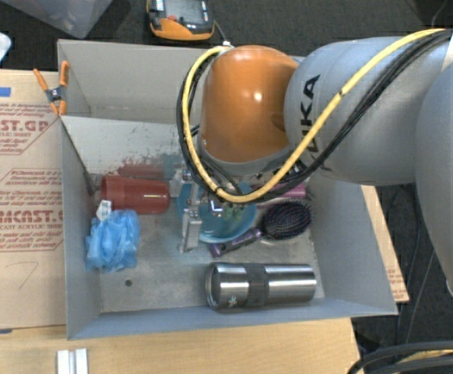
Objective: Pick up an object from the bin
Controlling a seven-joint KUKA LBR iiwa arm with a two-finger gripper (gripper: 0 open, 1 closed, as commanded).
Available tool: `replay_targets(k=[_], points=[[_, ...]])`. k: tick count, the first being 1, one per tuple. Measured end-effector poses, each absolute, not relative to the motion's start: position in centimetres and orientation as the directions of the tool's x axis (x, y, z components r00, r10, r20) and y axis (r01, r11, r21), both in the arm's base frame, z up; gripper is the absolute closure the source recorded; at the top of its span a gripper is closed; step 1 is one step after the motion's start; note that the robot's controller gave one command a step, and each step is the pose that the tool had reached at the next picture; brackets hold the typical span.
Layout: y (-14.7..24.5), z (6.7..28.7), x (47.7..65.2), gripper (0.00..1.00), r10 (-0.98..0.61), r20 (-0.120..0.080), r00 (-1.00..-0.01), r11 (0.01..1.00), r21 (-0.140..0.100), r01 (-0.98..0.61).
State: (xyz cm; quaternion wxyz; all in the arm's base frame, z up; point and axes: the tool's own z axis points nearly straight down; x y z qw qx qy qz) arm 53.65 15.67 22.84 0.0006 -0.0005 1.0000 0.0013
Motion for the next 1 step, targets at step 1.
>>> replay_targets(k=[1], points=[[15.38, 21.73, 53.77, 0.00, 0.002, -0.006, -1.000, 1.000, 0.005, 0.002]])
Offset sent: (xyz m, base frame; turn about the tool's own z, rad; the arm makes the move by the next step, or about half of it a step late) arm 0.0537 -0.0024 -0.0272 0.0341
